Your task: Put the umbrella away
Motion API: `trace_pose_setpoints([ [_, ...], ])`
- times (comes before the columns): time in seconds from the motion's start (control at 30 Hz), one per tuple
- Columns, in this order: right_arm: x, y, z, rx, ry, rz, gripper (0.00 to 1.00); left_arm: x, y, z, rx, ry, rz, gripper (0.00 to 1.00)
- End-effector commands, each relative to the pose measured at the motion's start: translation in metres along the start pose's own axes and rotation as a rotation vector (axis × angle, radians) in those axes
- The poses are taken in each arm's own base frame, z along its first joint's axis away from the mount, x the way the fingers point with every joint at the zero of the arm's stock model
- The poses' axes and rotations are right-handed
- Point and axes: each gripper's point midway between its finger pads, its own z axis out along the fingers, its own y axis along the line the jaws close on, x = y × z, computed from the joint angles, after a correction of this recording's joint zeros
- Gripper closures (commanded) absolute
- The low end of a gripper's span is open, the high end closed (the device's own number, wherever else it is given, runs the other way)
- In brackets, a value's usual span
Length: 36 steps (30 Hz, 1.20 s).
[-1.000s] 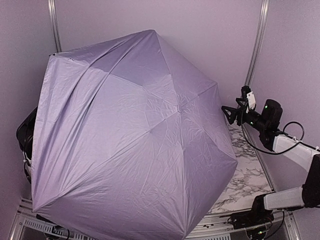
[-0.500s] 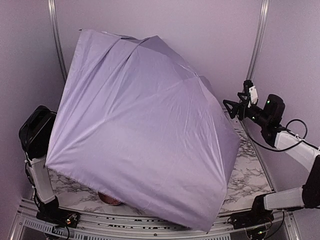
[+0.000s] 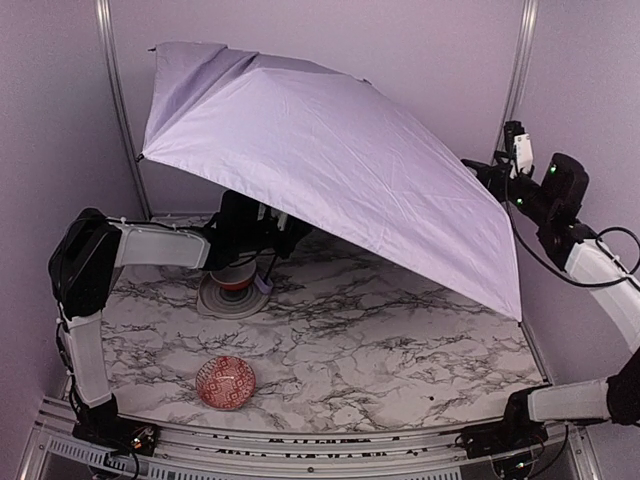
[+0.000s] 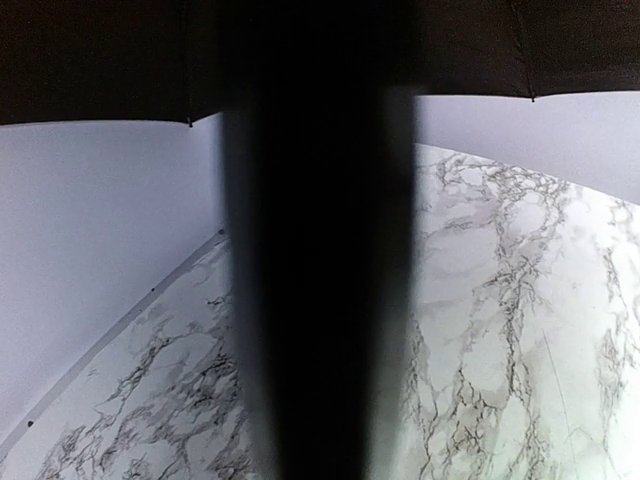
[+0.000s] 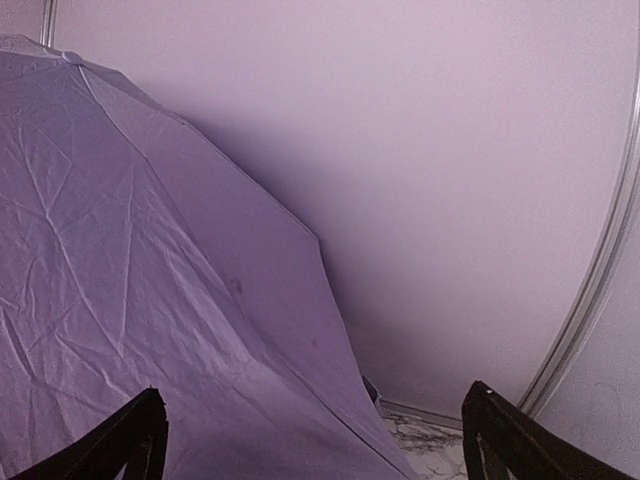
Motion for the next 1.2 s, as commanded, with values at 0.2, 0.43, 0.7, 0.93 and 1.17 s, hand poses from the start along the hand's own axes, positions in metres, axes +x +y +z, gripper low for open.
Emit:
trace_pose_setpoints([
  [0.2, -0.074, -0.03, -0.04, 0.247, -0.087, 0.06, 0.0, -0.119, 0.088, -0.042, -0.397, -0.353, -0.356, 1.0],
  [0.43, -0.054, -0.08, -0.072, 0.595, 0.016, 0.101, 0.02, -0.133, 0.103, -0.061, -0.565, -0.417, -0.455, 1.0],
  [0.7, -0.003, -0.07, -0.075, 0.579, 0.166, 0.146, 0.08, -0.139, 0.069, -0.037, -0.541, -0.413, -0.502, 1.0],
  [0.93, 0.036, 0.048, -0.04, -0.028, 0.095, 0.24, 0.14, -0.131, 0.041, -0.019, -0.5, -0.372, -0.463, 1.0],
  [1.17, -0.011, 0.187, -0.012, -0.543, 0.003, 0.088, 0.14, -0.098, -0.037, -0.006, -0.37, -0.264, -0.43, 1.0],
])
